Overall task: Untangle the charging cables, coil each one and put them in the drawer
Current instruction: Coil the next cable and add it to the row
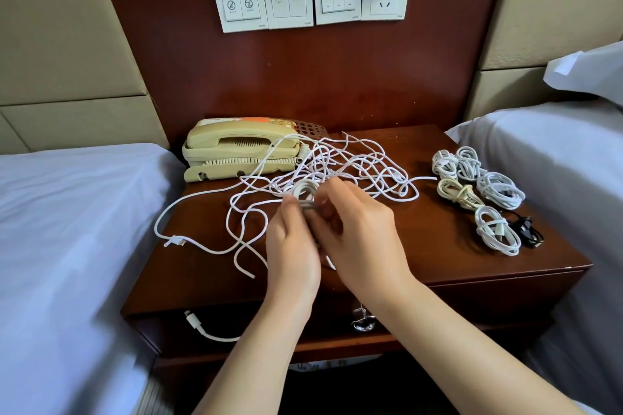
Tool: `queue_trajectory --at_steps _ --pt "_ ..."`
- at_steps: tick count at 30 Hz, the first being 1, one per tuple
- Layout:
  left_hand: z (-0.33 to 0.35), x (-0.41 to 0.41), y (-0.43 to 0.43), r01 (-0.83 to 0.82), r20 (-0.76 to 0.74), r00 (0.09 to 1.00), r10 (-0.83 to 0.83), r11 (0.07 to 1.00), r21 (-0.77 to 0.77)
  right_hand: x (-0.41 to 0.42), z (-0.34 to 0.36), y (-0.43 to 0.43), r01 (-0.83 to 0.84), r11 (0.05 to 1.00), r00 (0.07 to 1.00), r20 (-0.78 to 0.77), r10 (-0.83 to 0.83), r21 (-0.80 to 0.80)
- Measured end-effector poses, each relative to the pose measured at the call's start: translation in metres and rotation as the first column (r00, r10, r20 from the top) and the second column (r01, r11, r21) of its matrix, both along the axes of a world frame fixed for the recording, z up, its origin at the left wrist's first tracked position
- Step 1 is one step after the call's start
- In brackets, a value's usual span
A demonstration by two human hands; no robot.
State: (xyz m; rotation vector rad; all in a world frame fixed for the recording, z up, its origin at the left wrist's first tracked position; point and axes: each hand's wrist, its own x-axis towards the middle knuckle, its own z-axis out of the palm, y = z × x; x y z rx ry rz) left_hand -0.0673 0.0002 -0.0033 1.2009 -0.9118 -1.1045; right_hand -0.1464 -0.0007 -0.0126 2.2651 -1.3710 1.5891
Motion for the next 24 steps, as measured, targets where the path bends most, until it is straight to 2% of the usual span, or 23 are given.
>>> queue_trajectory --at_steps 3,6,9,13,17,24 --pt "0.005 0.006 -0.001 -0.051 0.014 0.999 0.05 0.999 0.018 -0.003 0.002 0.001 -0.113 0.989 0.993 0.056 0.108 0.095" --pt "0.013 0.007 0.003 -0.05 0.042 0.998 0.048 0.998 0.039 -0.008 0.003 0.002 -0.163 0.98 0.987 0.024 0.161 0.115" --pt "0.014 0.011 0.001 -0.017 0.128 0.992 0.011 0.999 0.044 -0.012 0.004 0.002 -0.113 0.991 0.987 -0.106 0.121 0.07" --pt "0.01 0.018 -0.007 0.111 0.121 0.986 -0.115 0.993 0.038 -0.021 0.005 -0.001 -0.147 0.982 0.984 -0.086 0.158 0.119" --pt "0.008 0.02 -0.007 0.167 0.145 0.974 -0.174 0.984 0.061 -0.021 0.002 -0.002 -0.143 0.981 0.976 -0.144 0.163 0.134" --pt "0.01 0.015 0.0 0.134 0.154 0.978 -0.138 0.99 0.036 -0.012 -0.003 -0.002 -0.025 0.998 0.987 -0.156 0.034 0.055"
